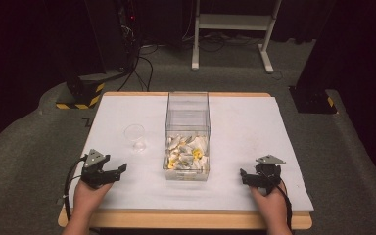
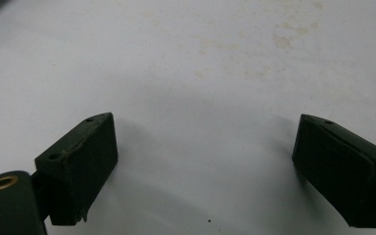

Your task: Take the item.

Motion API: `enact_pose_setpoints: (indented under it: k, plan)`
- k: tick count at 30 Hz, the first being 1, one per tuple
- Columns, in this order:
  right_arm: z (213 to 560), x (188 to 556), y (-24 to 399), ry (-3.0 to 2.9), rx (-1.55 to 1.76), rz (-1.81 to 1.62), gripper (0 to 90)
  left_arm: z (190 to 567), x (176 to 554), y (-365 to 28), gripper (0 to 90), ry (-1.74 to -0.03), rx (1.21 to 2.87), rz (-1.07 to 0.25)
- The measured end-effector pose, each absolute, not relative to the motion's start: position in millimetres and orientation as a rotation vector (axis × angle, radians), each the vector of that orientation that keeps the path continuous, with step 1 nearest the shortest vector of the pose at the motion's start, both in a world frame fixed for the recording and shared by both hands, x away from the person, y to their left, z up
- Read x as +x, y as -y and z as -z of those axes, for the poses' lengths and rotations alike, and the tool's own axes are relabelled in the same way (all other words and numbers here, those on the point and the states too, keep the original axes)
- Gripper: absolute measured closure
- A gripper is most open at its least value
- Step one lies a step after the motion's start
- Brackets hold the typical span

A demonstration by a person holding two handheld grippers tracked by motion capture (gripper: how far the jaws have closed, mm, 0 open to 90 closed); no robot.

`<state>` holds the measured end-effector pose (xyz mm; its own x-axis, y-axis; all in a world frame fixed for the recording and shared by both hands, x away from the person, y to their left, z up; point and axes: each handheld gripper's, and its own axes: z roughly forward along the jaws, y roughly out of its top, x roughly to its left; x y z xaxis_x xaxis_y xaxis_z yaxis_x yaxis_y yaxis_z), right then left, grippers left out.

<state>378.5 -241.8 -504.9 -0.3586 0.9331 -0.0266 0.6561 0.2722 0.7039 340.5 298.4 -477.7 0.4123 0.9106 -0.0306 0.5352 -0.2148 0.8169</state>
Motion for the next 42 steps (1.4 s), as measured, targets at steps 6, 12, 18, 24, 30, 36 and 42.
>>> enact_pose_setpoints:
  k: [6, 12, 18, 24, 30, 36, 42]
  plan:
    - [505, 378, 242, -2.111, 1.432, -0.845, 9.4, 475, 339, -295, 21.2, -1.213, 1.882, -0.601]
    - [505, 378, 242, -2.11, 1.432, -0.845, 9.4, 471, 337, -293, 21.3, -1.193, 1.872, -0.59]
    - [505, 378, 242, -2.11, 1.431, -0.845, 9.4, 466, 334, -288, 21.5, -1.167, 1.857, -0.575]
    - [505, 378, 242, -2.11, 1.431, -0.845, 9.4, 461, 331, -284, 22.0, -1.141, 1.846, -0.576]
    - [505, 378, 242, -2.11, 1.431, -0.845, 9.4, 456, 328, -280, 22.2, -1.12, 1.84, -0.577]
    - [505, 378, 242, -2.11, 1.431, -0.845, 9.4, 453, 327, -277, 22.3, -1.101, 1.837, -0.582]
    - [505, 378, 242, -2.11, 1.431, -0.845, 9.4, 450, 325, -273, 22.3, -1.085, 1.837, -0.58]
